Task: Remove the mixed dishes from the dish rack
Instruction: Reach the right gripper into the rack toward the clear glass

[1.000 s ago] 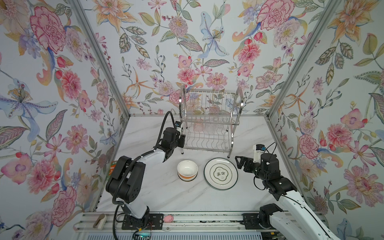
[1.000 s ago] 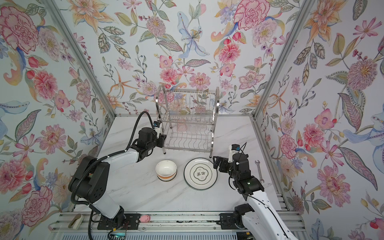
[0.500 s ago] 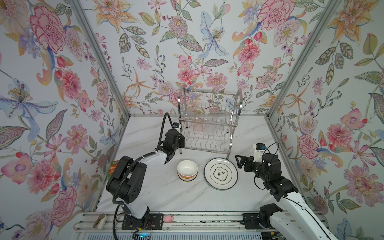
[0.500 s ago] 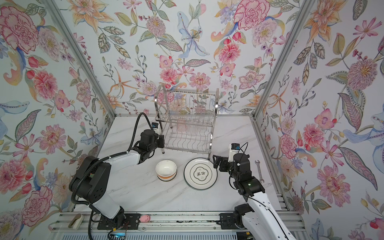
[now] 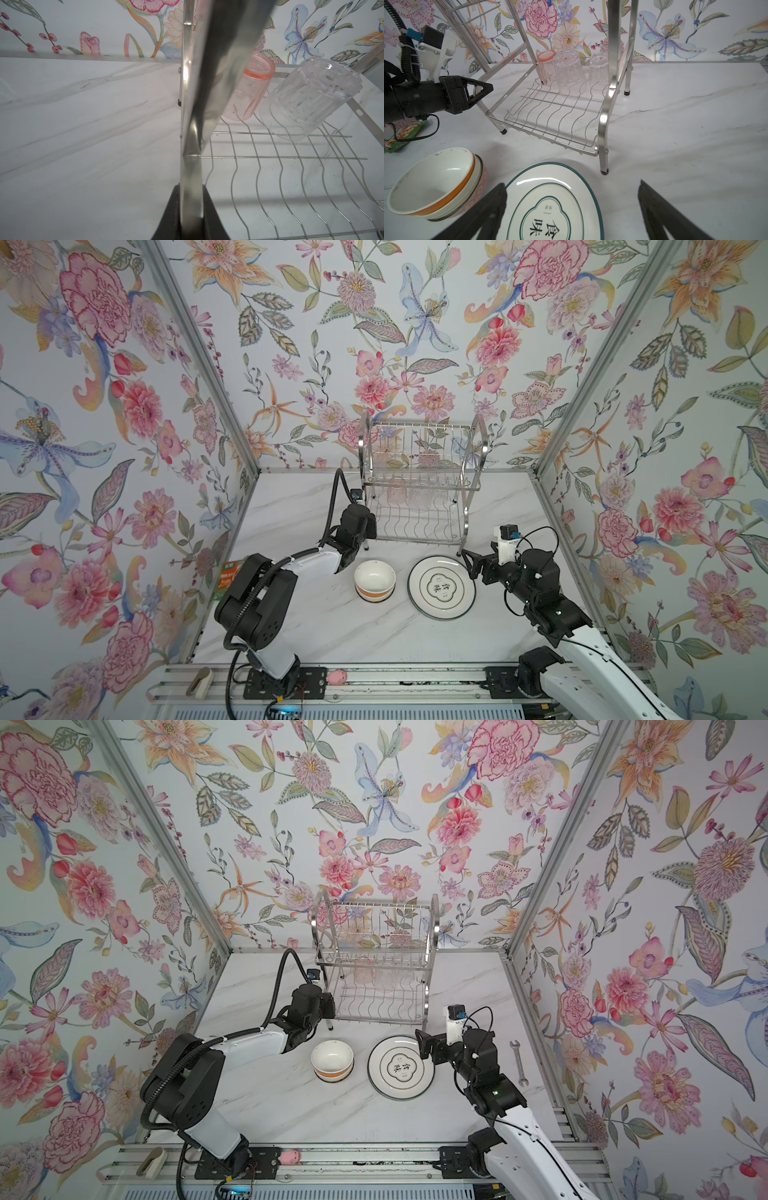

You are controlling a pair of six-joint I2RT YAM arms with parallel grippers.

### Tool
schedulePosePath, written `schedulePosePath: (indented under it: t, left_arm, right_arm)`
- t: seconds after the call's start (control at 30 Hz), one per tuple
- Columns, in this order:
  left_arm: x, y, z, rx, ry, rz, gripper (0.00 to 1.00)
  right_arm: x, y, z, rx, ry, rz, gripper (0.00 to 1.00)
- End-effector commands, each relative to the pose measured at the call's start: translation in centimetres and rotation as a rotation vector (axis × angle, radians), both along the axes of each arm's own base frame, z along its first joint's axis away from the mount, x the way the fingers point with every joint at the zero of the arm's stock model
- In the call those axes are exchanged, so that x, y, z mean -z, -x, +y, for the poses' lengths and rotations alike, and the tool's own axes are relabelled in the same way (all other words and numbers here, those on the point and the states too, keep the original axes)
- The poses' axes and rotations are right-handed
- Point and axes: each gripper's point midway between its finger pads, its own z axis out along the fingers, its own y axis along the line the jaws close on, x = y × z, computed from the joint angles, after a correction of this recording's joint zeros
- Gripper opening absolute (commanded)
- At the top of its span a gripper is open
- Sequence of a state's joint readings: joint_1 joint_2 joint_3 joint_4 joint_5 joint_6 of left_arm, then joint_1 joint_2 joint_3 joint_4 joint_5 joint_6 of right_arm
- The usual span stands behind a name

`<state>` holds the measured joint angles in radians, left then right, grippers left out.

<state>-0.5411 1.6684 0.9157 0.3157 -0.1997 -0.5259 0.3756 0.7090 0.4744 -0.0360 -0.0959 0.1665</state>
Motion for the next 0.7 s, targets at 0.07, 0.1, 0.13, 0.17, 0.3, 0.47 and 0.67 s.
schedulePosePath:
  t: [0.07,0.1,0.13,0.17,0.3,0.47,0.67]
  left_arm:
    - [-0.6,0.6,0.9,-0.123,0.070,0.006,0.00]
    - [-0.6,0.7,1.0,-0.133,0.069,0.004,0.00]
    - [-0.7,0.7,0.9,-0.135,0.072,0.001,0.00]
    - [-0.7,0.8,0.9,-0.136,0.073,0.001,0.00]
    - [-0.7,1.1,0.3,-0.128,0.088,0.001,0.00]
    - [-0.6,1.2,-0.1,-0.122,0.093,0.001,0.00]
    - [-0.5,1.5,-0.2,-0.117,0.097,-0.002,0.00]
  right_arm:
    - [-0.6,-0.8,0.9,-0.032,0.027,-0.088,0.99]
    - [-0.7,-0.9,1.2,-0.042,0.032,-0.110,0.99]
    - [-0.7,-1.0,1.4,-0.049,0.040,-0.132,0.99]
    - [-0.8,-1.0,1.9,-0.064,0.047,-0.162,0.99]
    - [-1.2,-1.2,4.1,-0.130,0.079,-0.282,0.99]
    - [-1.3,-2.3,6.1,-0.155,0.115,-0.373,0.99]
    - [-1.2,-4.6,8.0,-0.160,0.122,-0.443,0.99]
